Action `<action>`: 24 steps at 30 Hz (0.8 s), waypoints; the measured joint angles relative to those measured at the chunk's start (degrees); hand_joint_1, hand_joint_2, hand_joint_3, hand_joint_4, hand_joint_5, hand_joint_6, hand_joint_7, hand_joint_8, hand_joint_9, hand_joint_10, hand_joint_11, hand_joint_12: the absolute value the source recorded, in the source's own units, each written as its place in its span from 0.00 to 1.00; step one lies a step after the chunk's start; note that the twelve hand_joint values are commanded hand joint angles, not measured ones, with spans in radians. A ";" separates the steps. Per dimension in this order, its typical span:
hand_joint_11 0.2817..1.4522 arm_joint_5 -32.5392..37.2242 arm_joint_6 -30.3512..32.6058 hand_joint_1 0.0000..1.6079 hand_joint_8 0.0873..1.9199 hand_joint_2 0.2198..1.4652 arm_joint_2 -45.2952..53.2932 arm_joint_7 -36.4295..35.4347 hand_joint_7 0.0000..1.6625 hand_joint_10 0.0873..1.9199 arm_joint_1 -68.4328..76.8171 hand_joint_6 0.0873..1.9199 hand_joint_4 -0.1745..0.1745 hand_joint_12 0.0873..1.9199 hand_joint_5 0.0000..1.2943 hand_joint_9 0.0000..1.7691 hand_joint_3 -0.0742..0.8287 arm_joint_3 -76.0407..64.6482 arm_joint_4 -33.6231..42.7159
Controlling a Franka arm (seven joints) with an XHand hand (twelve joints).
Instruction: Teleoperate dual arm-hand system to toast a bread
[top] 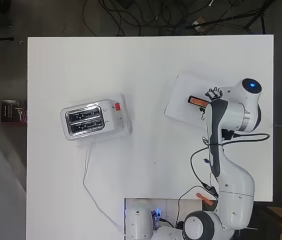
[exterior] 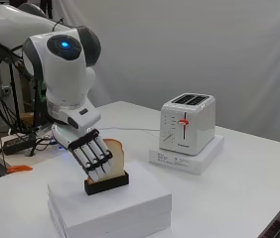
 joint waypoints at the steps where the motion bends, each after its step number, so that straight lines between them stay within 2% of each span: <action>1: 0.33 -0.03 0.47 0.70 0.38 0.71 -0.38 -0.19 0.56 0.27 -0.67 0.41 0.22 0.22 0.63 0.58 0.07 0.16 -0.62; 2: 0.32 0.10 1.32 0.74 0.45 0.72 -1.09 -0.77 0.60 0.28 -1.66 0.46 0.12 0.33 0.64 0.64 0.08 0.58 -0.99; 3: 0.31 0.26 2.40 0.76 0.49 0.73 -2.14 -1.60 0.62 0.29 -2.90 0.50 0.06 0.38 0.64 0.66 0.08 1.10 -1.35; 4: 0.30 0.24 3.12 0.77 0.51 0.74 -3.05 -2.14 0.63 0.29 -3.86 0.52 0.04 0.40 0.63 0.67 0.08 1.47 -1.75; 8: 0.28 -0.67 3.48 0.77 0.54 0.74 -3.88 -2.77 0.63 0.41 -5.85 0.53 0.03 0.48 0.63 0.65 0.08 4.45 -3.92; 11: 0.27 -0.16 2.81 0.77 0.59 0.75 -3.16 -3.02 0.61 0.53 -6.17 0.51 0.00 0.56 0.63 0.62 0.08 7.65 -2.81; 14: 0.26 1.19 2.10 0.77 0.62 0.76 -2.52 -2.88 0.59 0.58 -7.26 0.52 0.00 0.59 0.61 0.60 0.08 11.02 -1.08; 16: 0.25 1.76 1.66 0.77 0.61 0.77 -2.23 -3.89 0.59 0.51 -8.62 0.55 0.00 0.54 0.59 0.61 0.08 15.07 -2.12; 20: 0.31 1.57 1.96 0.76 0.52 0.76 -1.75 -6.98 0.62 0.20 -11.43 0.62 0.06 0.30 0.56 0.68 0.08 25.07 -9.69; 24: 0.37 2.79 3.49 0.76 0.49 0.77 -1.81 -7.89 0.63 0.03 -10.53 0.65 0.08 0.16 0.55 0.74 0.08 32.52 -16.52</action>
